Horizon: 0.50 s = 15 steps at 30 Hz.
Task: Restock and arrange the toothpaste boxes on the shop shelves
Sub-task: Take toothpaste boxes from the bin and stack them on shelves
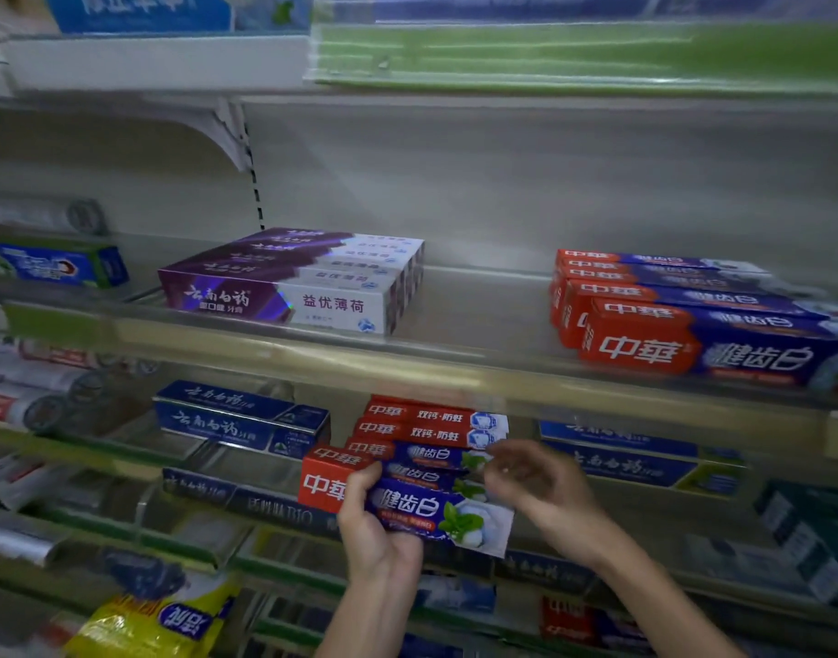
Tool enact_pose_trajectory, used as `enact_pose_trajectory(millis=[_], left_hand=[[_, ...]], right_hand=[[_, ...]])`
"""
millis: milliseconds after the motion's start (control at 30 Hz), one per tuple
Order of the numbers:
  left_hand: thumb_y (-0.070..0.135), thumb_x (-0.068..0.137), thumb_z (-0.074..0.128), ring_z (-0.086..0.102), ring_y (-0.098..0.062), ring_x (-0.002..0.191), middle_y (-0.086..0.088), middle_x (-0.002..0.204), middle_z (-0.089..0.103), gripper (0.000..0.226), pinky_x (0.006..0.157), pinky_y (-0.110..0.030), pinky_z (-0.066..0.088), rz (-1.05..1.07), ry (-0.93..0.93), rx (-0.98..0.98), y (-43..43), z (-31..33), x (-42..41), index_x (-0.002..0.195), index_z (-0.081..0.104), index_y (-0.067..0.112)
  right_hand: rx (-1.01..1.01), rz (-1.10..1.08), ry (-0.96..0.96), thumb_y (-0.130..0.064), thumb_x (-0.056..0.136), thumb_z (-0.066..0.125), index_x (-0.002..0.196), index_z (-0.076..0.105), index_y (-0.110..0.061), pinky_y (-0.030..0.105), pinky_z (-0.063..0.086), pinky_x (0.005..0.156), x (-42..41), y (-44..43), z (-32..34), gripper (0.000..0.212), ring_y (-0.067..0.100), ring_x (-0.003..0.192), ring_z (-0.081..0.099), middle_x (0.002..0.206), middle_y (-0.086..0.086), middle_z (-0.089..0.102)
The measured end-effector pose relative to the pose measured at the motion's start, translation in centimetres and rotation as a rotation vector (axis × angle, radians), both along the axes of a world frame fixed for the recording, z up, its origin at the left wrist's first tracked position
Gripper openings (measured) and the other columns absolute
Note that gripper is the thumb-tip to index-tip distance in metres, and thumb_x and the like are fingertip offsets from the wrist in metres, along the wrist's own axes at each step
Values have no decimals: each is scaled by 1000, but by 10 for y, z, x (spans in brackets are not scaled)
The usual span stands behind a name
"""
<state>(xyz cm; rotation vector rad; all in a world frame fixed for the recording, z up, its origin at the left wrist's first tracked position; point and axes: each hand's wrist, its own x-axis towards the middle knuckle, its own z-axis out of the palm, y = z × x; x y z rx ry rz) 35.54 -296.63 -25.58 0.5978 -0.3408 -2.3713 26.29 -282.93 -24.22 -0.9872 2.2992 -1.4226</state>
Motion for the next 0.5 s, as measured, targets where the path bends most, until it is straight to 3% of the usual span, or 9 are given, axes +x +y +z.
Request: enact_pose_trajectory(millis=[133, 233, 367, 433, 500], left_hand=[[15, 66, 60, 62, -29, 83, -12, 93, 66, 40, 71, -43, 49, -17, -21, 6, 0, 0, 7, 106, 58, 12], [13, 71, 60, 62, -30, 85, -12, 94, 65, 39, 74, -44, 49, -26, -24, 8, 3, -2, 9, 110, 57, 11], [17, 63, 63, 62, -30, 87, -12, 97, 65, 48, 79, -45, 50, -42, -35, 1, 5, -2, 10, 110, 57, 12], [19, 63, 63, 62, -31, 90, -13, 99, 65, 48, 78, -46, 50, -51, -23, 1, 8, -1, 11, 111, 56, 13], [19, 65, 63, 62, -31, 92, -13, 101, 65, 49, 75, -45, 49, -54, -12, 1, 7, -1, 11, 113, 56, 13]], right_hand=[[128, 97, -2, -70, 67, 63, 108, 57, -45, 16, 45, 85, 10, -1, -6, 49, -7, 110, 52, 117, -24, 57], [146, 90, -42, -58, 68, 73, 106, 56, -44, 20, 50, 89, 16, -2, -7, 44, -4, 107, 58, 116, -22, 59], [167, 119, -87, -34, 72, 80, 96, 51, -43, 6, 49, 72, 20, 1, -4, 38, -14, 89, 62, 104, -22, 60], [169, 100, -79, -35, 71, 81, 98, 50, -46, 6, 50, 74, 19, 3, -3, 42, -14, 88, 62, 106, -22, 59], [161, 82, -93, -38, 68, 83, 103, 52, -48, 17, 54, 82, 18, 6, -4, 48, -5, 95, 64, 115, -16, 60]])
